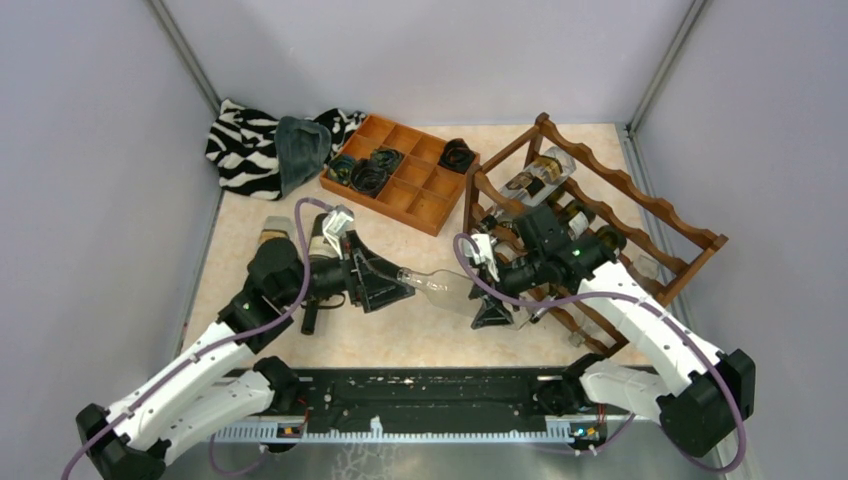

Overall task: Put the wine bottle on the wine rack
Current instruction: Pick up the wine bottle from the center of the board.

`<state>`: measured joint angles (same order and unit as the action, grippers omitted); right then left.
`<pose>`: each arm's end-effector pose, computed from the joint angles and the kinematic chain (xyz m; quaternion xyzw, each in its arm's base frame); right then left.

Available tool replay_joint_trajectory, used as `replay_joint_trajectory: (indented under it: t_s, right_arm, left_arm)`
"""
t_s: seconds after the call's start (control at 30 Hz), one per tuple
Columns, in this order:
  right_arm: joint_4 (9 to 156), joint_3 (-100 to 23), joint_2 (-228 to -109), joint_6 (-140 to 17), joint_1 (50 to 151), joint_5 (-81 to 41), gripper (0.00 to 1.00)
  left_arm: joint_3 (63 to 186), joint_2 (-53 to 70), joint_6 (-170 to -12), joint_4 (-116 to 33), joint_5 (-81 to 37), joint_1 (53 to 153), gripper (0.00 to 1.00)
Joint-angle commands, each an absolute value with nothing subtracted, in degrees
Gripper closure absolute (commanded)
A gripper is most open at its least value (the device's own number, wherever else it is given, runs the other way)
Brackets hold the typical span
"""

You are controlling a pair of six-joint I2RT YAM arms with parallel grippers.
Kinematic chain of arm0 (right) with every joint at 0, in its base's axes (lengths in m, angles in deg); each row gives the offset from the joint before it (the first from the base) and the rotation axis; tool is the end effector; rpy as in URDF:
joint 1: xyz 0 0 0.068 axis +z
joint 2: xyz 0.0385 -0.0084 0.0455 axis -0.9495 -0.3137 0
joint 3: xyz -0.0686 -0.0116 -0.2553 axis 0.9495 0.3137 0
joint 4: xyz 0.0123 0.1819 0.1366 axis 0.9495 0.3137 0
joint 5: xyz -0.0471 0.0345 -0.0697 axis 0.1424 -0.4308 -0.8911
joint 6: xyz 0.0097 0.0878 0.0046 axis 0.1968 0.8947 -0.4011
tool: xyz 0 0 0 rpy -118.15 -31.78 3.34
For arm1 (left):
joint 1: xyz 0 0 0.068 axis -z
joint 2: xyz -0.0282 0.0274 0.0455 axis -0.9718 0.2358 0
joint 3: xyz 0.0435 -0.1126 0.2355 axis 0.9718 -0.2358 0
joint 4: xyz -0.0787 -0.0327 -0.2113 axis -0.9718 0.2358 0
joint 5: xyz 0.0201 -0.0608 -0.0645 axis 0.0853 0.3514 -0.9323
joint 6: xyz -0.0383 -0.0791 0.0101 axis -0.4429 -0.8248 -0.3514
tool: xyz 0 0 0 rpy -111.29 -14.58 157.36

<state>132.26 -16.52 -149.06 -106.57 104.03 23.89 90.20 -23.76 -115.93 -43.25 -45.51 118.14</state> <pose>0.1174 0.1473 0.2661 -0.5982 0.6357 0.4059 0.2709 0.1130 -0.1567 0.3250 0.2242 0.6794 -0.5751 0.3968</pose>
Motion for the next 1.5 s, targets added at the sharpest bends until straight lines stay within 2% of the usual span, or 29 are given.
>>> replay_joint_trajectory:
  t_s: [0.0, 0.13, 0.33, 0.53, 0.77, 0.87, 1.07, 1.17, 1.2, 1.47]
  right_arm:
    - [131.7, -18.3, -147.1, -109.1, 103.1, 27.5, 1.00]
    - [134.2, -19.3, -147.3, -112.6, 102.7, 25.6, 1.00]
    - [144.7, -20.4, -146.4, -130.5, 102.8, 20.2, 1.00]
    - [148.2, -21.4, -145.0, -138.0, 104.2, 13.5, 1.00]
    - [148.1, -24.3, -146.2, -138.3, 107.9, 8.5, 1.00]
    - [147.5, -25.6, -147.6, -137.8, 109.5, 6.7, 1.00]
    - [146.5, -27.9, -149.7, -136.6, 112.4, 0.6, 1.00]
    - [146.0, -28.9, -150.1, -135.9, 112.9, -0.3, 1.00]
    - [145.8, -29.3, -150.2, -135.3, 113.0, -0.2, 1.00]
    - [145.6, -30.3, -151.0, -134.1, 113.4, 0.1, 1.00]
  left_arm:
    - [90.2, -26.6, -114.7, -42.2, -45.5, 117.6, 0.16]
    - [92.5, -27.0, -112.7, -36.4, -45.4, 117.5, 0.08]
    - [95.0, -25.9, -114.5, -28.9, -50.0, 115.3, 0.02]
    - [91.9, -21.0, -122.4, -33.0, -63.7, 108.6, 0.02]
    - [88.3, -15.0, -129.8, -43.5, -75.9, 108.3, 0.09]
    - [87.6, -13.5, -130.3, -44.7, -75.7, 109.4, 0.15]
    - [84.7, -9.2, -136.3, -56.6, -74.6, 115.7, 0.24]
    - [85.5, -7.2, -135.8, -56.6, -73.1, 118.3, 0.40]
    - [85.5, -6.8, -135.8, -56.7, -72.8, 118.6, 0.42]
    - [85.2, -5.9, -136.8, -57.7, -69.9, 119.8, 0.40]
